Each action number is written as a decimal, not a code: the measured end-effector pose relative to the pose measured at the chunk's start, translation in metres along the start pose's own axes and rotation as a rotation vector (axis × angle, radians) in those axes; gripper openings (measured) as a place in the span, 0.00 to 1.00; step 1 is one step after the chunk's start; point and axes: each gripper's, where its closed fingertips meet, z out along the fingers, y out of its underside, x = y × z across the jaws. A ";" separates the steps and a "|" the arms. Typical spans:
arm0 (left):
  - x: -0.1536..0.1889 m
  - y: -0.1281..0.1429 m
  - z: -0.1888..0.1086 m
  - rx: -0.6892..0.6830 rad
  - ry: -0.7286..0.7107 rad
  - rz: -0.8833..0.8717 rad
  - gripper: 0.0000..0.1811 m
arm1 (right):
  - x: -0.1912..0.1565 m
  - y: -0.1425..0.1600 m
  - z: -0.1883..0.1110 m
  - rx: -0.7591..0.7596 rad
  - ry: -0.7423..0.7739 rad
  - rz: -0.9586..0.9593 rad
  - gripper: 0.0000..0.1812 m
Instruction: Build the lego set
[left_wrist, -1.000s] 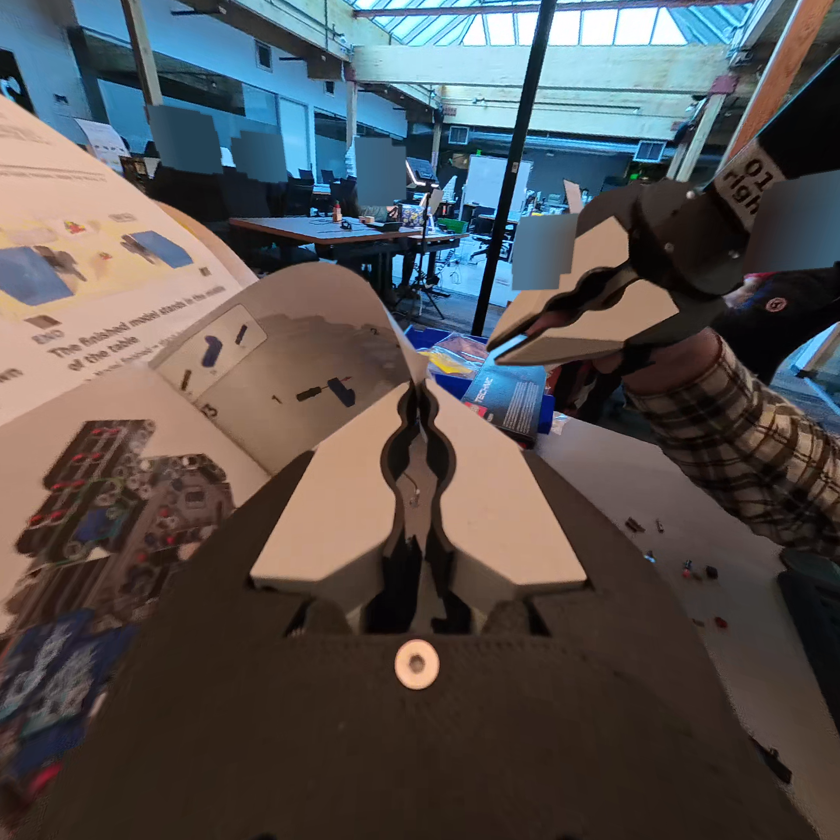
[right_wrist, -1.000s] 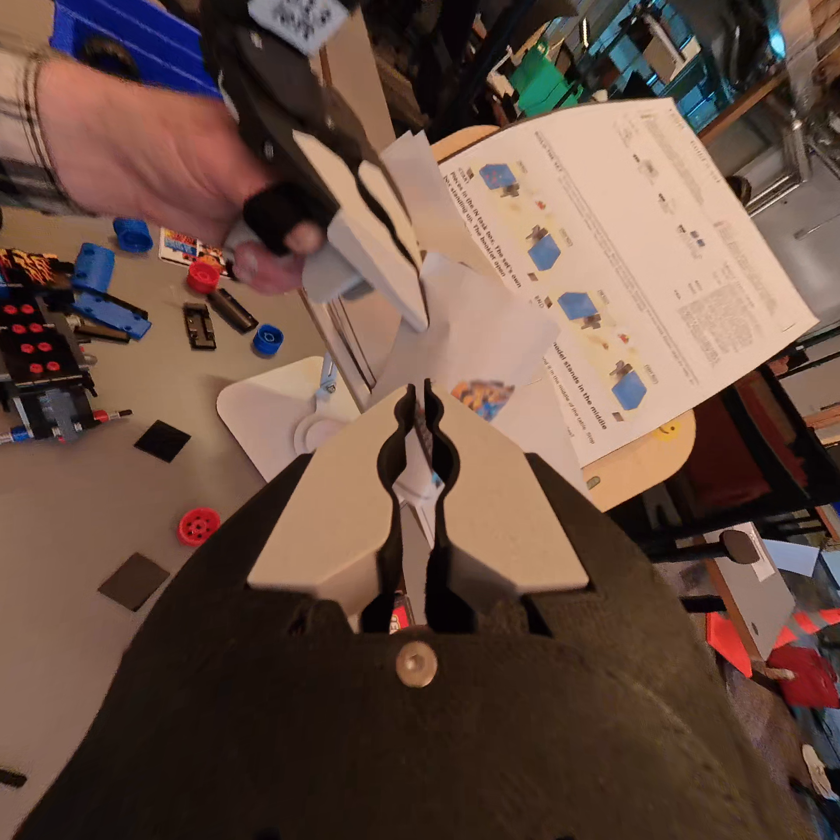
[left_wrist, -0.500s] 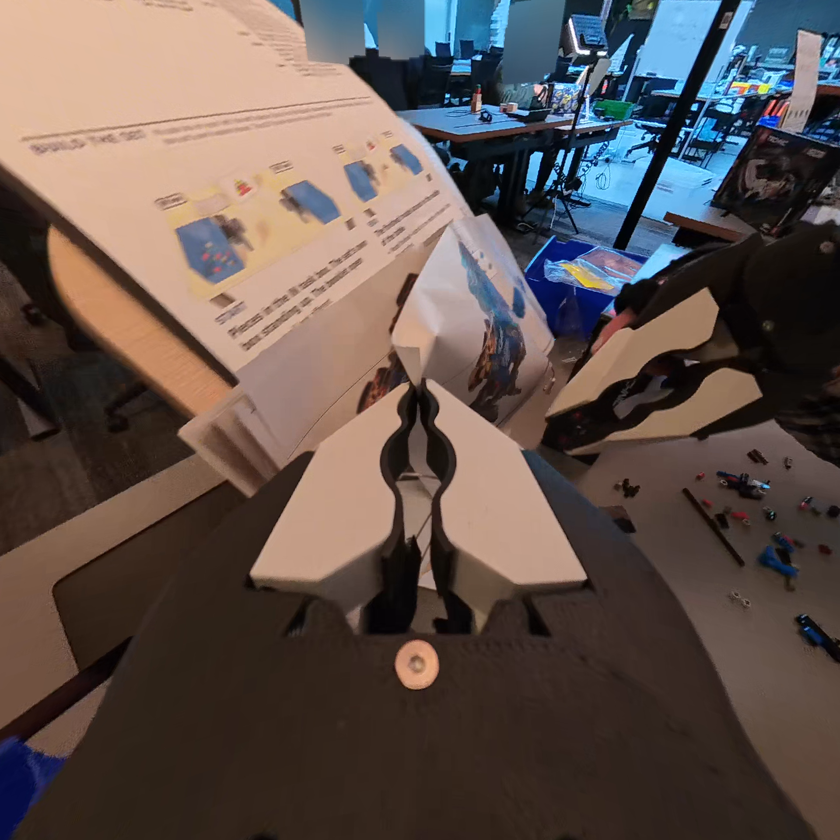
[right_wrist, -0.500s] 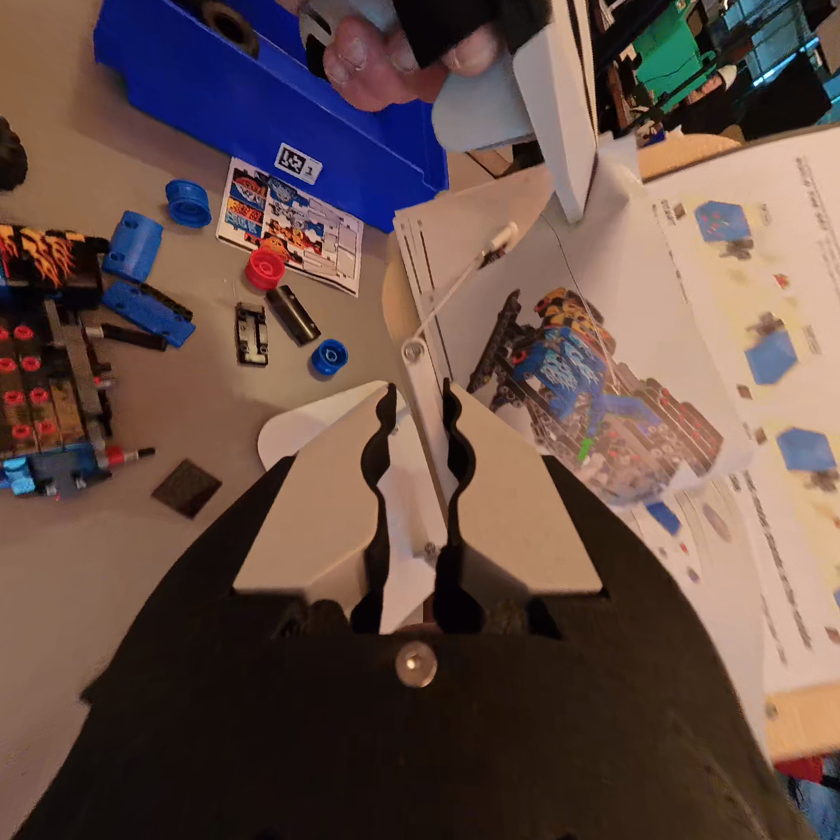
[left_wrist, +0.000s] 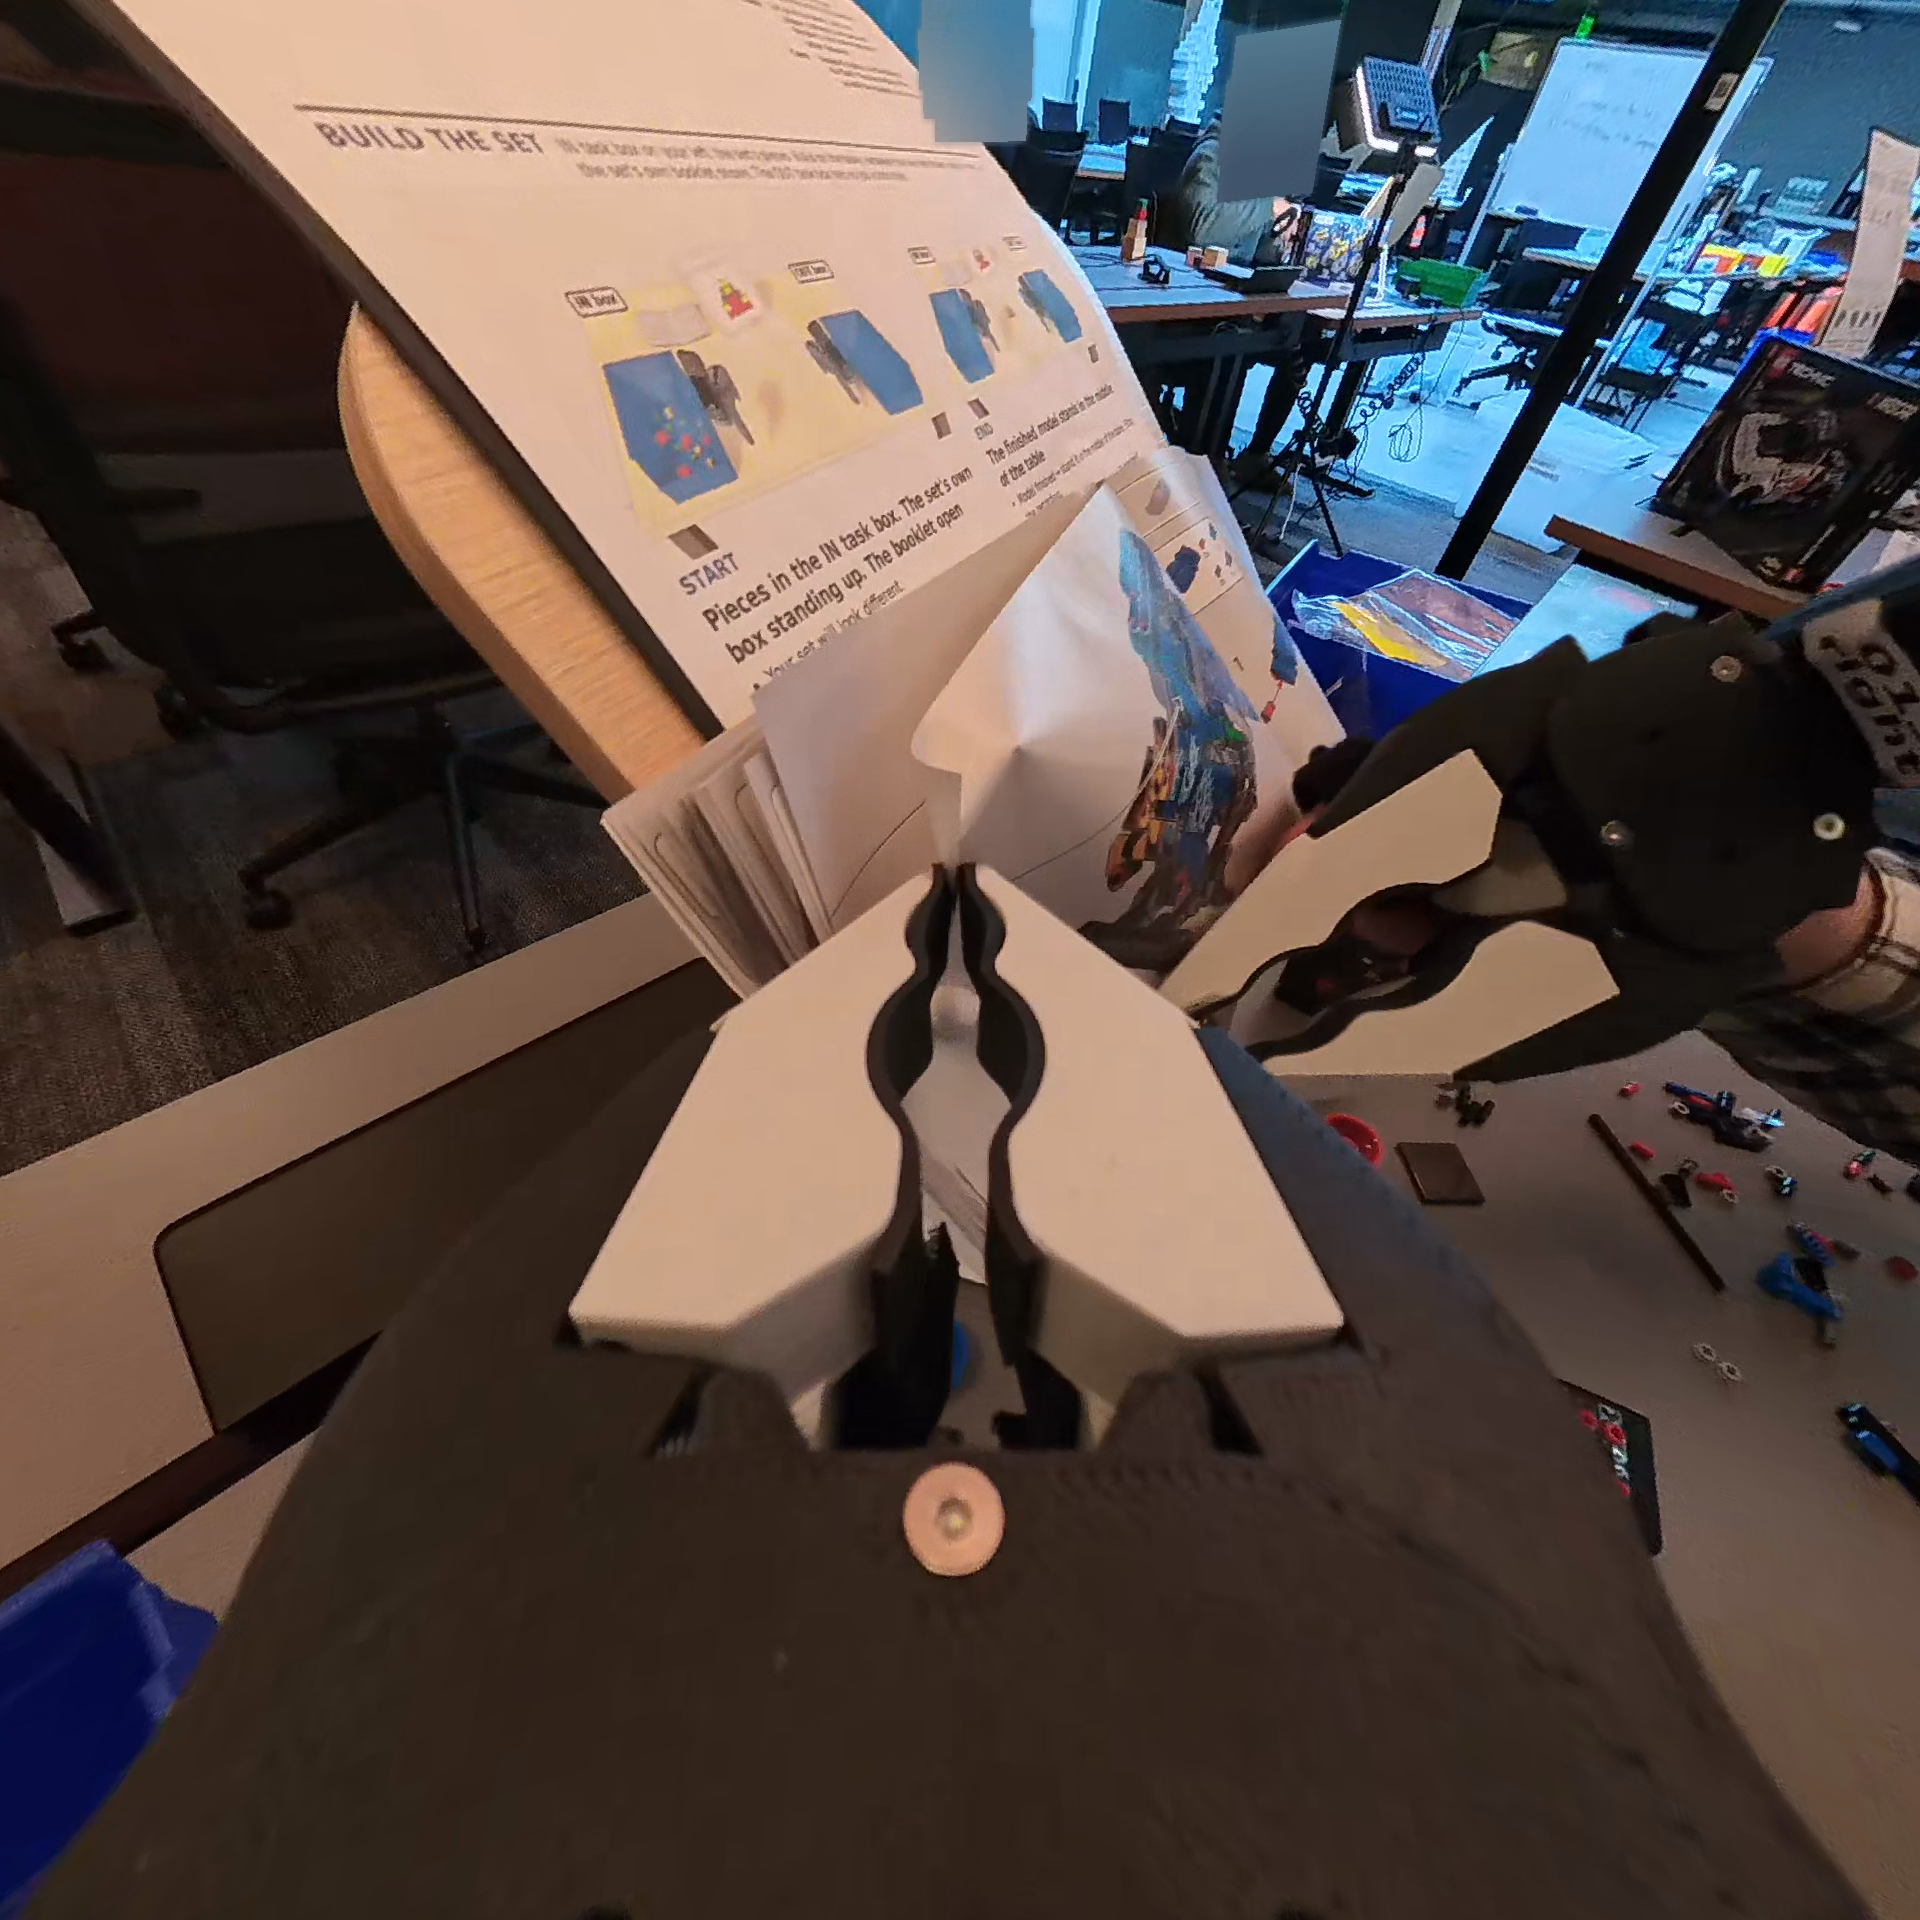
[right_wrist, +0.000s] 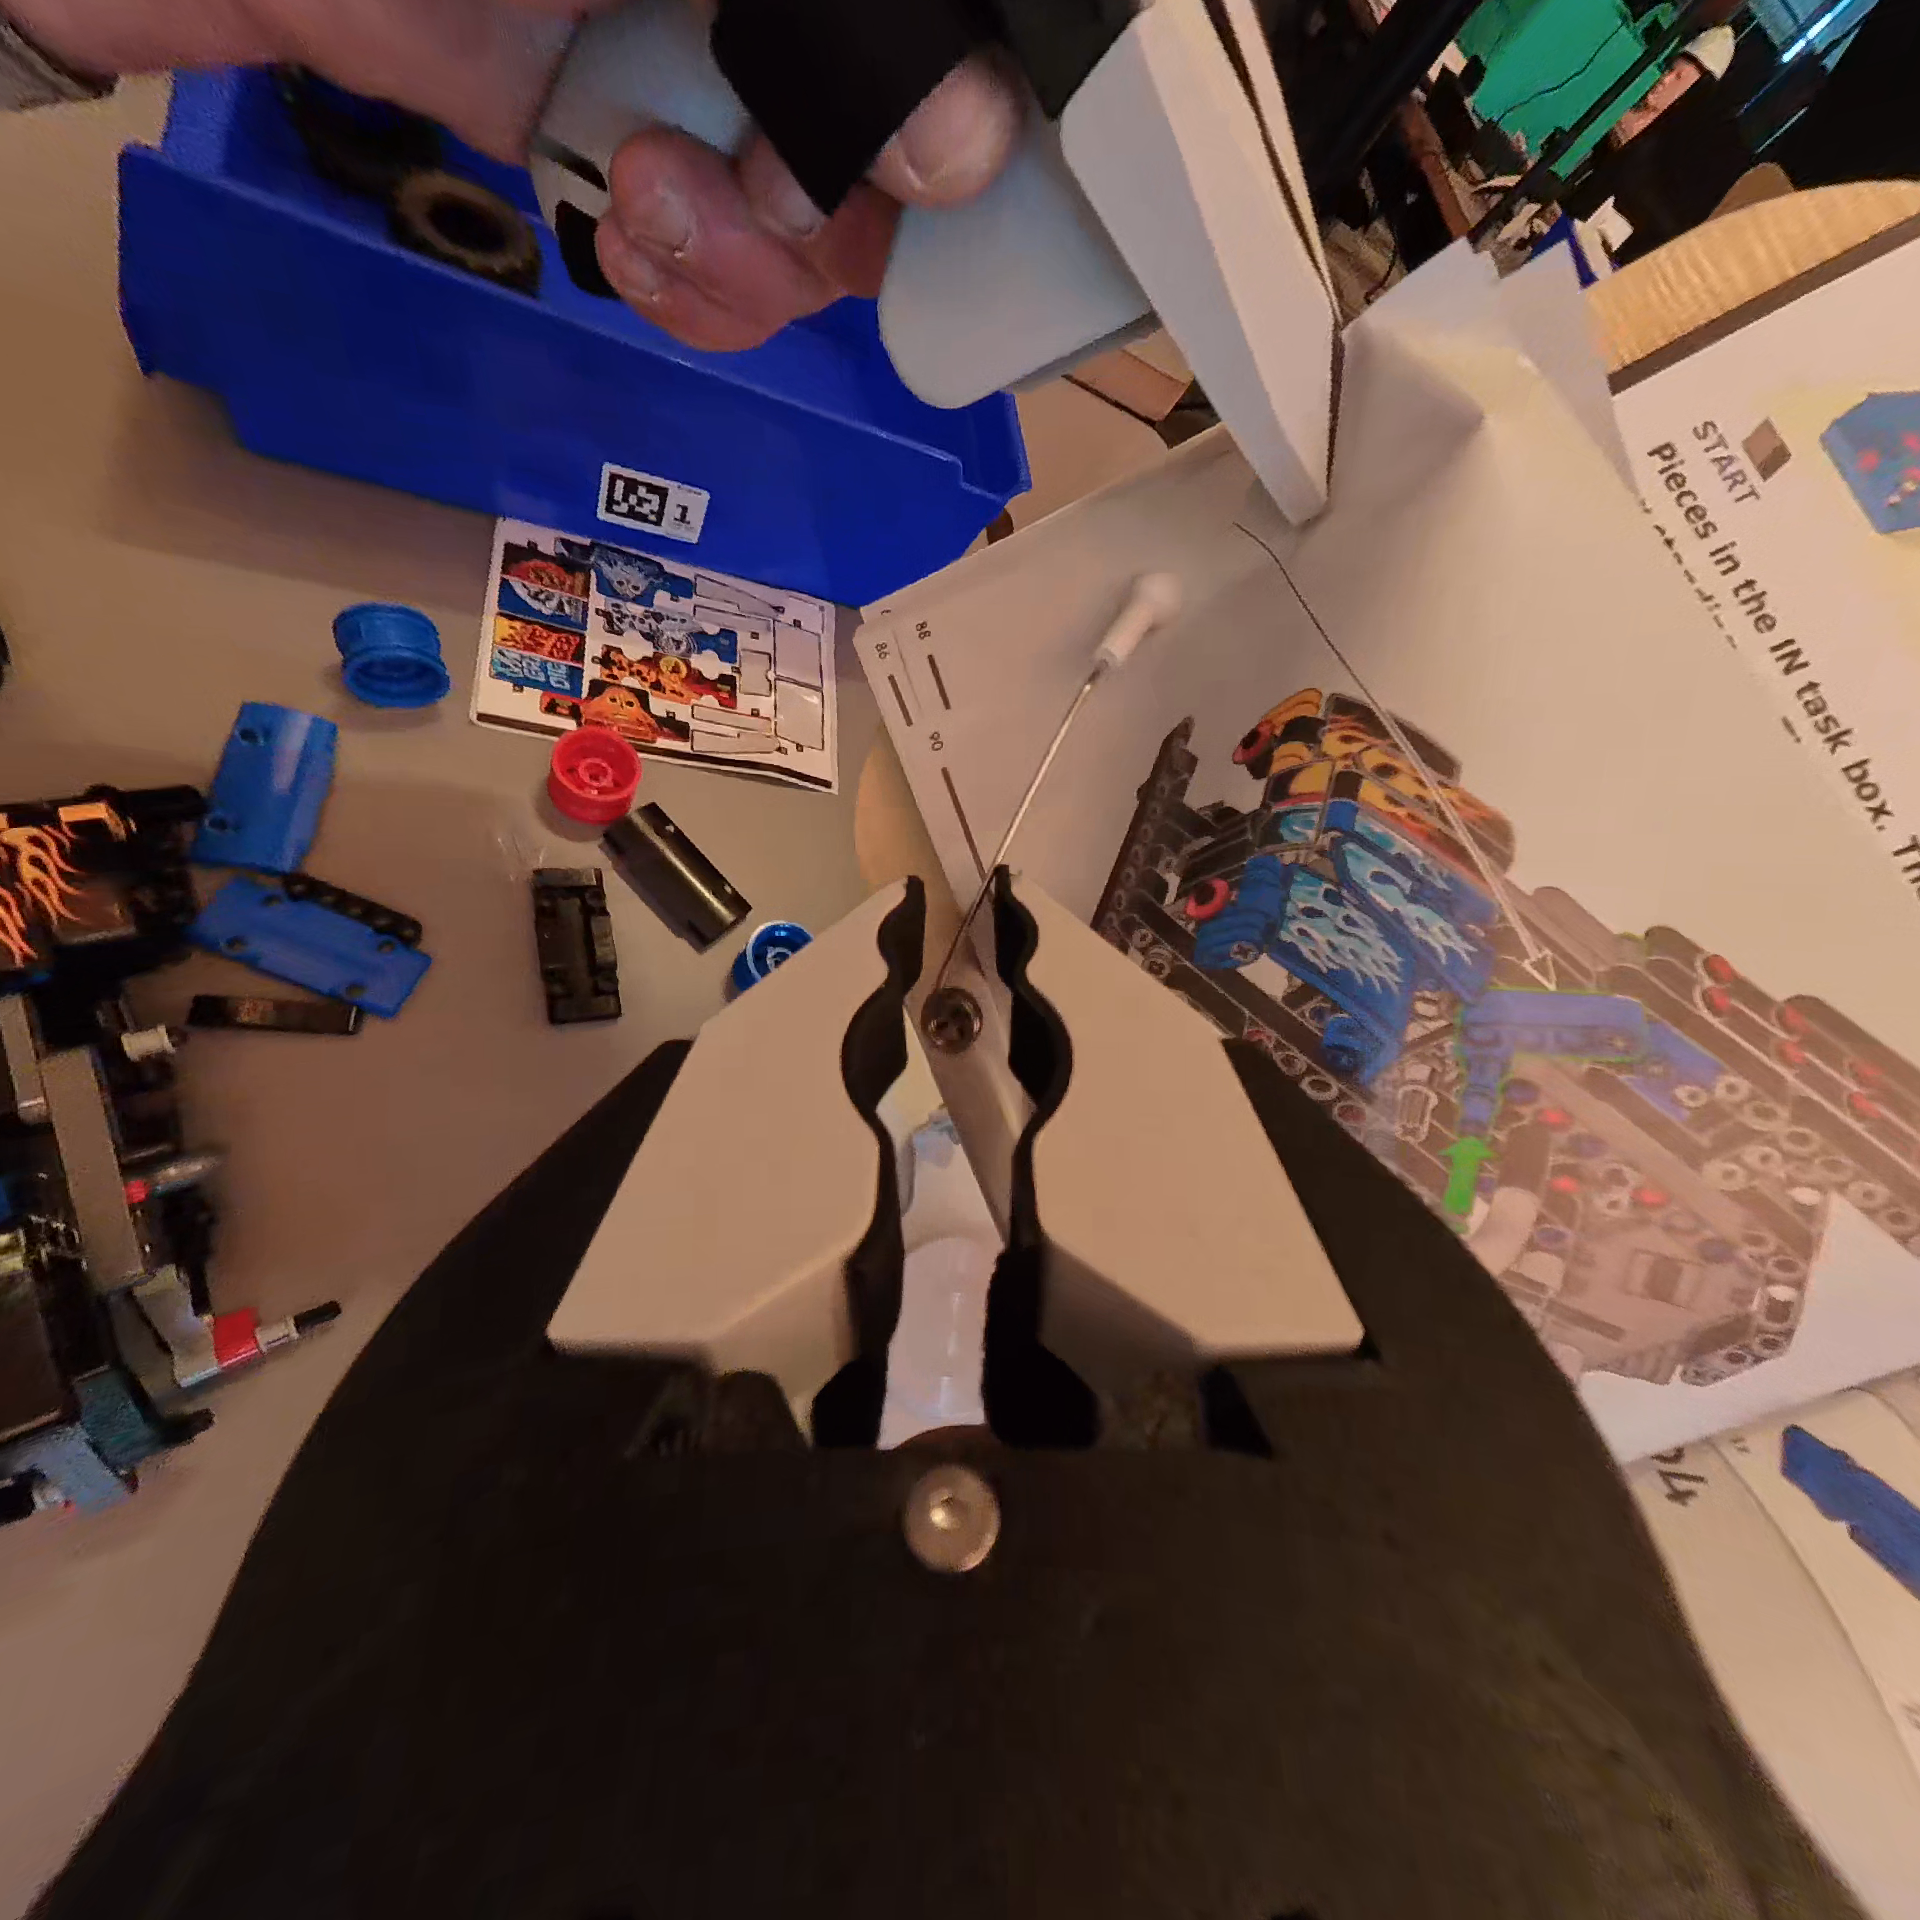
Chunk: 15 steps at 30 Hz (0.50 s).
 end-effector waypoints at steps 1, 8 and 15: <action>0.000 0.001 0.000 -0.003 -0.004 0.003 0.00 | 0.000 0.000 0.000 0.009 -0.004 0.011 0.05; -0.005 0.005 0.000 -0.021 -0.017 0.001 0.00 | -0.004 0.000 0.007 -0.016 -0.029 -0.013 0.00; -0.008 0.010 0.000 -0.026 -0.010 -0.014 0.00 | -0.007 -0.002 0.004 0.075 0.015 0.034 0.00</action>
